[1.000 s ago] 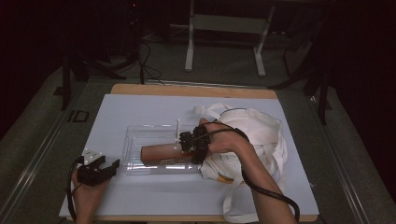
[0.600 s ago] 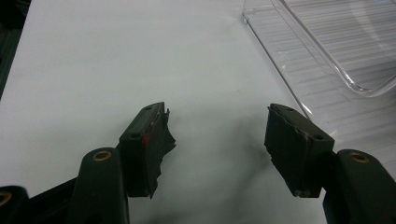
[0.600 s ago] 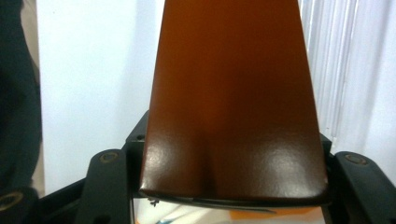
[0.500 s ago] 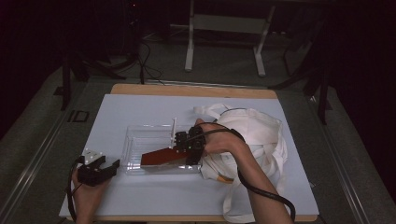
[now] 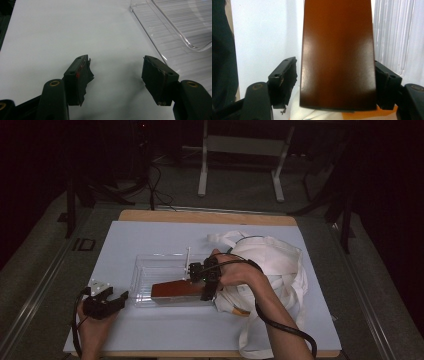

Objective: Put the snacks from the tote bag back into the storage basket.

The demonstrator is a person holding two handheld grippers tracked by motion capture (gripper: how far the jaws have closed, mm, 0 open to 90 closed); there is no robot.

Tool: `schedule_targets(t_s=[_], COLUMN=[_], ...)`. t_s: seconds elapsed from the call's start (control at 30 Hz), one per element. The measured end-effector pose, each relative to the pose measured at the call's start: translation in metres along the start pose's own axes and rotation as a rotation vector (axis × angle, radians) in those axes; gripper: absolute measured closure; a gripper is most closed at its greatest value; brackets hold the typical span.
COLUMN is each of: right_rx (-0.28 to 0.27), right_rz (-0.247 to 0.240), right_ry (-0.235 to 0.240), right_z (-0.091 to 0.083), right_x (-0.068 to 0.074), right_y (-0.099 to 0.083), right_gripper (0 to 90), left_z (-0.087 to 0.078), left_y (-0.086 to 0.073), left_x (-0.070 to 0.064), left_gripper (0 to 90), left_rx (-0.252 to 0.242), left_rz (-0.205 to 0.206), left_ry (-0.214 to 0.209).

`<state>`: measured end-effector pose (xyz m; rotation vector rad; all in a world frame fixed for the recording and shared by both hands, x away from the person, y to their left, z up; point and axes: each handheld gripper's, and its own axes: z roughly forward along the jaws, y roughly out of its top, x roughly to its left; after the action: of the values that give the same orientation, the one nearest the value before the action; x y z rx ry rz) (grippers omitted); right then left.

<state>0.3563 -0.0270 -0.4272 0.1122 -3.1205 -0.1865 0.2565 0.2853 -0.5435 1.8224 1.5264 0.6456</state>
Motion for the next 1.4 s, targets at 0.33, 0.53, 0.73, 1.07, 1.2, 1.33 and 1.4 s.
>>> schedule_targets(t_s=[0.33, 0.53, 0.73, 1.07, 1.2, 1.33, 1.4], right_rx=[0.018, 0.008, -0.006, -0.062, -0.079, -0.078, -0.078], right_rz=[0.012, 0.012, 0.019, 0.037, 0.040, 0.047, 0.043], right_ry=[0.012, 0.010, 0.004, -0.014, -0.032, -0.070, -0.091], right_z=[0.006, 0.005, 0.001, -0.009, -0.012, -0.017, -0.020], right_x=[-0.001, -0.001, -0.001, -0.001, -0.001, 0.001, 0.001], right_y=[-0.004, -0.008, -0.014, -0.022, -0.025, -0.028, -0.029], right_gripper=[28.2, 28.2, 28.4, 35.0, 37.6, 41.7, 42.9], left_z=[0.000, 0.000, 0.000, 0.000, 0.000, 0.000, 0.000], left_y=[0.000, 0.000, 0.000, 0.000, 0.000, 0.000, 0.000], left_x=[0.000, 0.000, 0.000, 0.000, 0.000, 0.000, 0.000], left_gripper=[38.9, 38.8, 38.7, 38.7, 38.7, 38.7, 38.7], left_rx=[-0.001, 0.000, 0.001, -0.001, -0.001, 0.000, -0.001], left_rz=[-0.001, 0.000, 0.001, -0.002, -0.002, -0.001, -0.002], left_ry=[-0.001, 0.000, -0.001, 0.000, 0.000, 0.000, 0.000])
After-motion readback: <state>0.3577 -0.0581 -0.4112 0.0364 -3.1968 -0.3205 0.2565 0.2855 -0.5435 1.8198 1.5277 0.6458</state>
